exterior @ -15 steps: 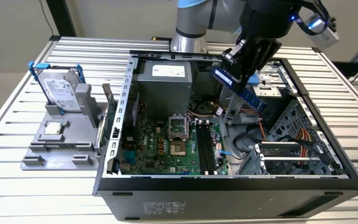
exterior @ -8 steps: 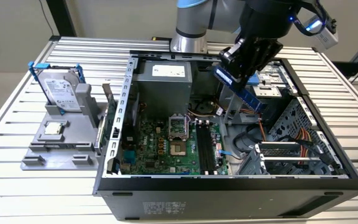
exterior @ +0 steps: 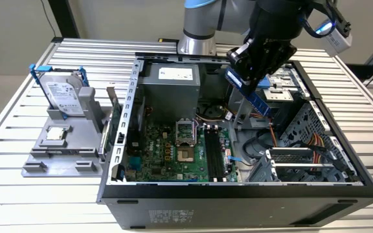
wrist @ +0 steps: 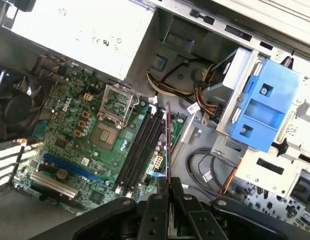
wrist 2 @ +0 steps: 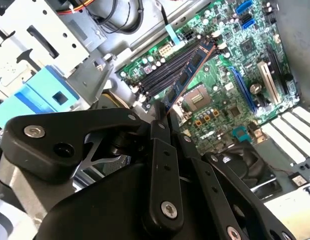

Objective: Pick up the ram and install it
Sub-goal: 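Insert the ram into the slot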

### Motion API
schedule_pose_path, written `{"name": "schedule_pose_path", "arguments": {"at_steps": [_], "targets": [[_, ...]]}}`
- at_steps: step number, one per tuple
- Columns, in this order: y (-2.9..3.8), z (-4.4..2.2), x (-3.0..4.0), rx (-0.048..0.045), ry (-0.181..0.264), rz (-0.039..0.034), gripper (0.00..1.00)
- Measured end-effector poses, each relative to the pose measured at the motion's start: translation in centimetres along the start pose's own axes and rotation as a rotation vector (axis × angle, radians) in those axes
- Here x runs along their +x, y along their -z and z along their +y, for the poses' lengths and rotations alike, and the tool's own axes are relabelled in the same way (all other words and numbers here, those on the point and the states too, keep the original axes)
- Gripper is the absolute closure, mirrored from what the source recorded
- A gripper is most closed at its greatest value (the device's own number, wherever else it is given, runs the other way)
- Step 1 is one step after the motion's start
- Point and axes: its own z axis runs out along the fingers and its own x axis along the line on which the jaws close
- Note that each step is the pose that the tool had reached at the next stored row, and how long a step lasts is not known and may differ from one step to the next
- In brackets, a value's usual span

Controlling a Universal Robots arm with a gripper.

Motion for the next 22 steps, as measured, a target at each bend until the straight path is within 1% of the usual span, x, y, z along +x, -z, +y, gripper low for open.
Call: {"name": "schedule_pose_path", "arguments": {"at_steps": [18, 22], "targets": [[-0.01, 0.0, 0.0, -0.006, -0.202, 0.0009, 1.0], [-0.01, 0.0, 0.0, -0.0071, -0.238, 0.0011, 1.0]]}}
